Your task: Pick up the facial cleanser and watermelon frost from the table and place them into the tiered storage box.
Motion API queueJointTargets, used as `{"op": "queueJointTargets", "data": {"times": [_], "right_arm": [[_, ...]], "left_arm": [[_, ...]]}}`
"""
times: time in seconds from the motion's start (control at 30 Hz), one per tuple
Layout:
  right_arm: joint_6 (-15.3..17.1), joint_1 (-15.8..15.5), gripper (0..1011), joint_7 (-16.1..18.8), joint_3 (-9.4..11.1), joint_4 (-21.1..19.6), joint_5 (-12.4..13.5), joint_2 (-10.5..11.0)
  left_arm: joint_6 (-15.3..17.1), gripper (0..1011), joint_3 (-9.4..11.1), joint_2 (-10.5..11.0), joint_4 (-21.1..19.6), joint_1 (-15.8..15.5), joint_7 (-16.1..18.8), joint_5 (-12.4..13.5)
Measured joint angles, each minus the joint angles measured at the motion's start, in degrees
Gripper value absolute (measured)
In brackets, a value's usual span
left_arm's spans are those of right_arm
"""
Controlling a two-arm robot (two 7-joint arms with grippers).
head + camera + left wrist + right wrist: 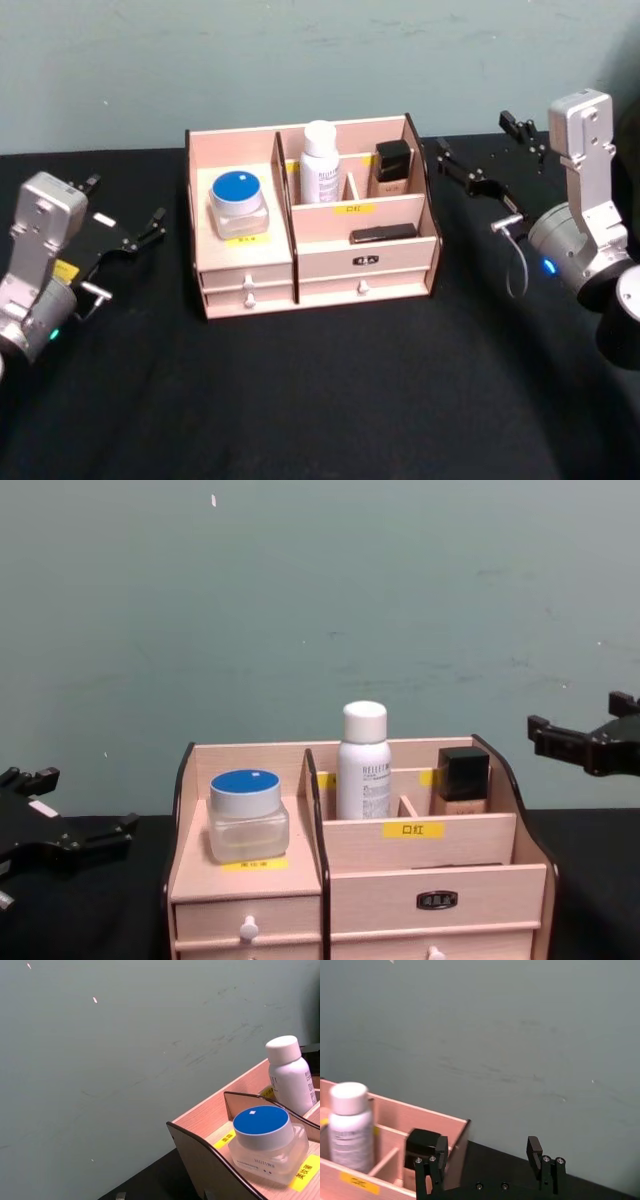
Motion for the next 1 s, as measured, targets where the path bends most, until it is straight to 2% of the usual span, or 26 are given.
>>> {"op": "queueJointTargets", "data": {"times": [0.33, 1.0], "right_arm": [[0.24, 3.19, 1002, 0.38, 1.38, 6.74, -1.00, -1.69], [0.26, 2.97, 1002, 0.42, 1.25, 6.17, -1.00, -1.55]], "left_arm": [[0.00, 1010, 0.00, 0.00, 0.00, 0.00, 0.00, 0.00], [0.00, 1010, 0.00, 0.00, 0.00, 0.00, 0.00, 0.00]]}}
